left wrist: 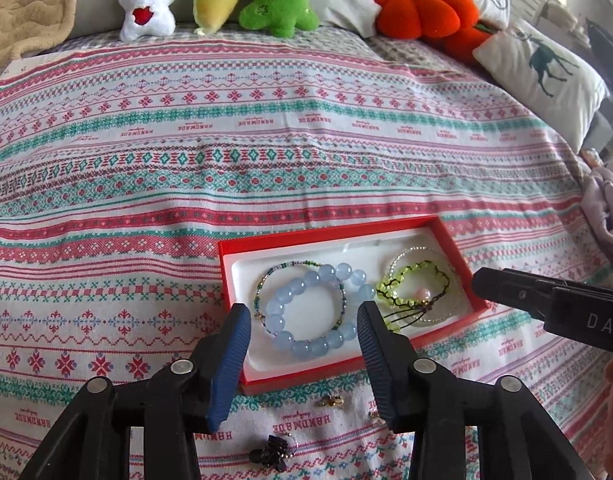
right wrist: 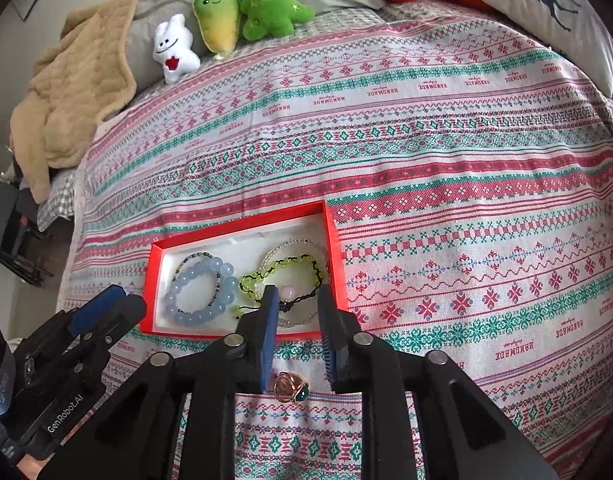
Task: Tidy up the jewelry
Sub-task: 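Carry both bracelets into the red box while both tools open to release, then grasp the black hair clip with the left tool while the right tool approaches the rings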
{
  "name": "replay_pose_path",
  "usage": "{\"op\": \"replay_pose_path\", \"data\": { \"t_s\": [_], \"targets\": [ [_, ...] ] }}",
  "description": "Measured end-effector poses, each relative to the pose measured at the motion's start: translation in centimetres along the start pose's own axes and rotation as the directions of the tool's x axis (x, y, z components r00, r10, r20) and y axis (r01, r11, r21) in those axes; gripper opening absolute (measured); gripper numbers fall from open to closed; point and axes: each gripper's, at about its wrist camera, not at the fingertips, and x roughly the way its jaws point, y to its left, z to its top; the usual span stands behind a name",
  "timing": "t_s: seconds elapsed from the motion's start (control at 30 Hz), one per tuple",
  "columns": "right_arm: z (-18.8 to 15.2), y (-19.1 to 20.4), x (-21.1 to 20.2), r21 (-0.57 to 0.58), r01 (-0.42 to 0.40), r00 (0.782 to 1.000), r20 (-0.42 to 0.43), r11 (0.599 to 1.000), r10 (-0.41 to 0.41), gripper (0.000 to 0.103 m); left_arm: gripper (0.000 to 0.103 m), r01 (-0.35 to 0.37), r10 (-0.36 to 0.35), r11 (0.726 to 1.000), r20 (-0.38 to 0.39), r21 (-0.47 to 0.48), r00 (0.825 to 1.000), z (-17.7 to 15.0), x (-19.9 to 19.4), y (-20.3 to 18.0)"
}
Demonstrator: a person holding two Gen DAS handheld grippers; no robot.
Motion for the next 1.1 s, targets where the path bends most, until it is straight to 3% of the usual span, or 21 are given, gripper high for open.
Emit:
{"op": "replay_pose_path", "data": {
  "t_s": [0.07,0.13,0.3,0.47,0.77,0.93,1.1],
  "targets": [
    [-0.3,0.0,-0.5,0.000,-0.008,1.000,0.003,1.000,0.008,0.045,0.062,-0.011,0.011,1.000,-0.003,0.003,1.000,-0.4,-0.4,0.0],
    [-0.7,0.1,-0.9,-0.007,-0.009,1.000,0.006,1.000,0.009,0.051,0.074,-0.027,0.027,1.000,-0.005,0.009,1.000,-0.9,-0.7,0.1],
    [-2.0,-0.2,-1.8,-0.021,0.006,1.000,-0.001,1.000,-0.006,0.060,0.089,-0.056,0.057,0.998,-0.038,0.021,0.998,-2.3,-1.3,0.6],
    [-3.2,-0.8,-2.2,-0.025,0.028,1.000,-0.008,0.999,-0.028,0.067,0.090,-0.032,0.033,0.999,-0.109,0.011,0.994,-3.9,-1.1,1.6],
    [-5.5,-2.1,-1.8,-0.011,0.052,0.998,-0.043,0.999,-0.052,0.069,0.090,-0.041,0.046,0.999,-0.165,0.033,0.985,-7.1,-0.3,2.2],
    [-7.3,-2.2,-0.8,-0.040,0.091,0.994,-0.061,0.995,-0.093,0.069,0.090,-0.070,0.085,0.992,-0.142,0.107,0.986,-9.1,0.3,2.1],
    [-9.8,-1.6,1.0,-0.143,0.103,0.988,-0.096,0.984,-0.118,0.069,0.090,-0.070,0.087,0.983,-0.091,0.169,0.992,-10.9,1.1,2.4]
  ]
}}
